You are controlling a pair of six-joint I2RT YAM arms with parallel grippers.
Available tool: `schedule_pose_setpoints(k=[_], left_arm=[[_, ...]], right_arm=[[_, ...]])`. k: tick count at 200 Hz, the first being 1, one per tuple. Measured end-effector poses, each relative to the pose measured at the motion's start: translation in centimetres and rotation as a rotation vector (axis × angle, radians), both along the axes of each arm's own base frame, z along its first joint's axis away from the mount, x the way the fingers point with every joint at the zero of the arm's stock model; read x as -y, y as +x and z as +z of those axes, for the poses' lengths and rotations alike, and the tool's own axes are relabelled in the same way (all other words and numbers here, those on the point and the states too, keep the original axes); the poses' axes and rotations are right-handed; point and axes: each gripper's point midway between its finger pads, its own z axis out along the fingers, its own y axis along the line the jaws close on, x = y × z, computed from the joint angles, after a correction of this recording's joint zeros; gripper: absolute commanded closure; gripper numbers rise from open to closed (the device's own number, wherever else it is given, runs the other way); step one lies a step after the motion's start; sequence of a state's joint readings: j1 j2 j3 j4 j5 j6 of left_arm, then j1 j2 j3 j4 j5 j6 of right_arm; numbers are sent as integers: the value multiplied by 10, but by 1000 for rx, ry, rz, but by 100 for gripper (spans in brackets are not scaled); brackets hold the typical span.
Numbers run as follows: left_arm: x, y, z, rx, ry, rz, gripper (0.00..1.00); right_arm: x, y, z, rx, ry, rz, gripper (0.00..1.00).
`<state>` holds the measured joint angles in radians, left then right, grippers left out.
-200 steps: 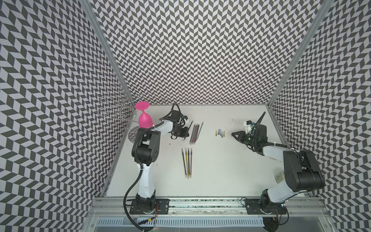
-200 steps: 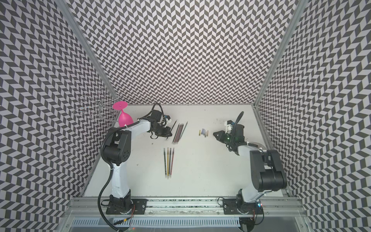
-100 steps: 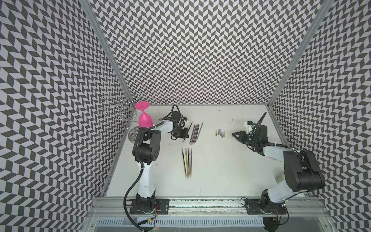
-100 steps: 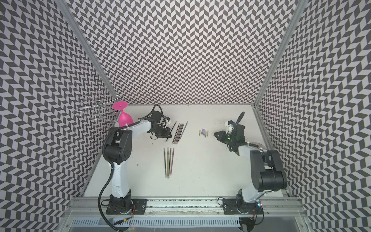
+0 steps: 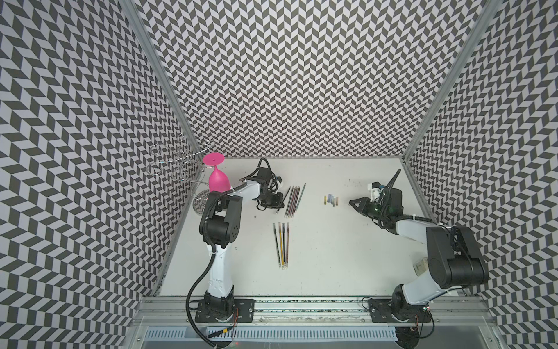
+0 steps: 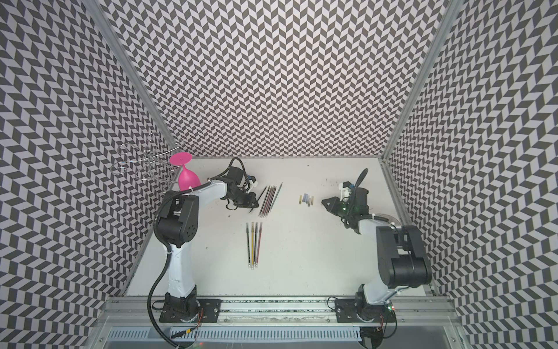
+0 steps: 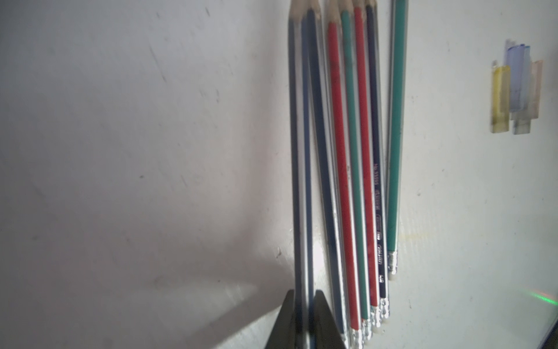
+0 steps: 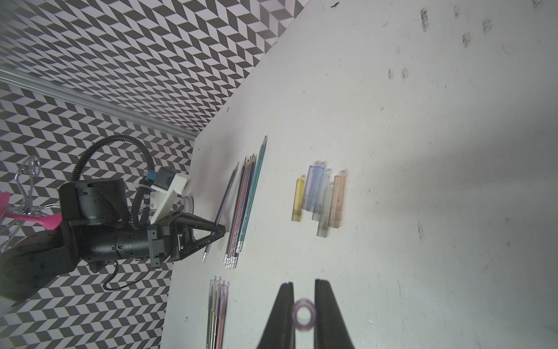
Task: Remove the protective cover of the pencils
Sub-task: Place the pencil at the center of the board.
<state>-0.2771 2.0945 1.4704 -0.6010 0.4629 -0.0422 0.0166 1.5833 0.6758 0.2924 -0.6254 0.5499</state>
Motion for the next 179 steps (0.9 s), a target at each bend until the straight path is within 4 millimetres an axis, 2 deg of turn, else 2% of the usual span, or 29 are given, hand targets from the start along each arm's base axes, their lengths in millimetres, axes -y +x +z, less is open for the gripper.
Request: schedule_pose_setpoints(k=[80,118,138,179], left_arm=[[5,-3,1,-2,-5,-15,87],[12,-3,7,14,-19,-32,88],[22,-3,29,66,-59,-54,88],[35,1,97,235,-158,-81,89]], right_arm=[[1,-1,-2,-5,-3,-2,90],[0,1,-14,-46,-25,-2,90],[-2,3,-28,-86,-39,6,89],[-10,6,-49,-157,-54,32,85]])
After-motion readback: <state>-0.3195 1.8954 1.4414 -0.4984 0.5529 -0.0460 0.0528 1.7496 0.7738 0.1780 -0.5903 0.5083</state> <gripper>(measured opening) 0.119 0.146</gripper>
